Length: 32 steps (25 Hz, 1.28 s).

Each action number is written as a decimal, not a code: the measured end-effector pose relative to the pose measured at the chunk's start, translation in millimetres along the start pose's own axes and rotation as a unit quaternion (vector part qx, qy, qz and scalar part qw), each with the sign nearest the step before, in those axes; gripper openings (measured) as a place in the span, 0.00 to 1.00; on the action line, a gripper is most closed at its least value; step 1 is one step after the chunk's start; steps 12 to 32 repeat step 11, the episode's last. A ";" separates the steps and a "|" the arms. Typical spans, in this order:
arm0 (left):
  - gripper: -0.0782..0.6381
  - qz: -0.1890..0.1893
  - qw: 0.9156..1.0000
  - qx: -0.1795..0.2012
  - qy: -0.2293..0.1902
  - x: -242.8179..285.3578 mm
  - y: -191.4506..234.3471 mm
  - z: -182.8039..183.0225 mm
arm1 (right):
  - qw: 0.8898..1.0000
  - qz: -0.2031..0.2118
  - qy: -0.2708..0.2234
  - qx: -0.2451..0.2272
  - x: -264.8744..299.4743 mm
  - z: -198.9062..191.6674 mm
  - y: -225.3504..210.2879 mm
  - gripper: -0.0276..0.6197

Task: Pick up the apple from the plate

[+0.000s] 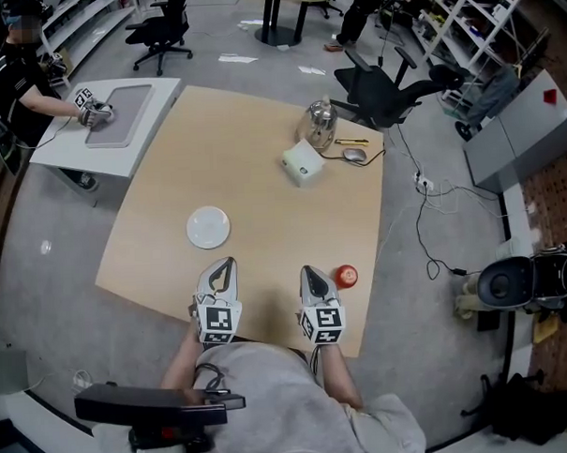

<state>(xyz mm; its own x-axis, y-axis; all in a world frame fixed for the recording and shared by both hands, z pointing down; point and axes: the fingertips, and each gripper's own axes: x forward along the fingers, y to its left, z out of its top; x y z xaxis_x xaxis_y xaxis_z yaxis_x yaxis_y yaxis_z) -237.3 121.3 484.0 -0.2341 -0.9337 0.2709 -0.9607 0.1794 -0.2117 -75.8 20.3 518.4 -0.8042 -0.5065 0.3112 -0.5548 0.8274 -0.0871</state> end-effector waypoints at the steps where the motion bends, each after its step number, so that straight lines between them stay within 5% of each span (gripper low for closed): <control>1: 0.14 0.000 1.000 0.001 0.000 0.4 0.5 -0.5 | 1.000 -0.001 0.000 0.000 0.4 -0.7 -0.1 0.05; 32: 0.14 -0.003 1.000 0.010 -0.005 2.0 -6.7 3.6 | 1.000 -0.007 -0.001 0.001 -3.5 -3.8 -8.7 0.05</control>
